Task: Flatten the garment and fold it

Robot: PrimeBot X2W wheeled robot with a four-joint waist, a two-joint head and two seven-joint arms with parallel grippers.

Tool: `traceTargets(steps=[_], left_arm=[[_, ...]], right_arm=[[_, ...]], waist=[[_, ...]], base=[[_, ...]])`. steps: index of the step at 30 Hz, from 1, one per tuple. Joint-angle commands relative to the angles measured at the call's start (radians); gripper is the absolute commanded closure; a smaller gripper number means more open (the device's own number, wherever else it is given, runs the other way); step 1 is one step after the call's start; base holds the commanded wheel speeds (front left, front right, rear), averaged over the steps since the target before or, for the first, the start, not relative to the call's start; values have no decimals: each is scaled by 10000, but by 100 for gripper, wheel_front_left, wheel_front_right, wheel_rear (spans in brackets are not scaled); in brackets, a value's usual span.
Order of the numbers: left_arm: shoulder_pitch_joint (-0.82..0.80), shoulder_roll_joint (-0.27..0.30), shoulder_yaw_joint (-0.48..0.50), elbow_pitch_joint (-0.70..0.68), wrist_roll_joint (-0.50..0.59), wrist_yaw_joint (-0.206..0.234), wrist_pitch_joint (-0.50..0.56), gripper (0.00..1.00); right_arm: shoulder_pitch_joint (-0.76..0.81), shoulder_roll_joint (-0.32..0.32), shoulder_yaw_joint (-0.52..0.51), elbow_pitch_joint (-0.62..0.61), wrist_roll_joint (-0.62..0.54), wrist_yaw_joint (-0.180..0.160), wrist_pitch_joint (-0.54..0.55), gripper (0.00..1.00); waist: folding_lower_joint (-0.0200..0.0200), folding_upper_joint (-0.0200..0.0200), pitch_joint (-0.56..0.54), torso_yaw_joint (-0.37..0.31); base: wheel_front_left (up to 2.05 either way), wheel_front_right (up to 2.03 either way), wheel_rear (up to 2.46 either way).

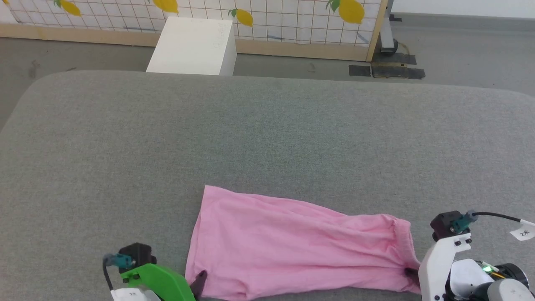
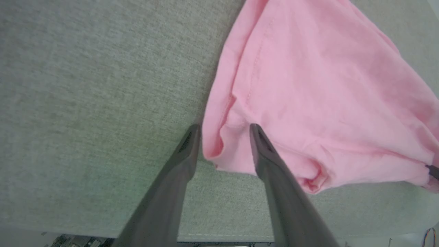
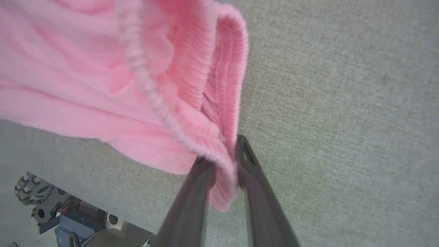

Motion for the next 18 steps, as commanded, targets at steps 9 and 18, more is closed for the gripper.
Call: traceTargets(steps=[9,18], left_arm=[[-497,630,853,-1038,464,-66,-1362,0],[-1438,1091,1336,-518,2465,-1076,-6350,0]], right_arm=[[494,476,-639,-1216,8,-17,-280,0],[-51,1260,-928,-1942,-772,-17,-153,0]], waist=[[0,66,-102,-176],[0,66,160,-305]], base=[[0,0,0],[0,0,0]])
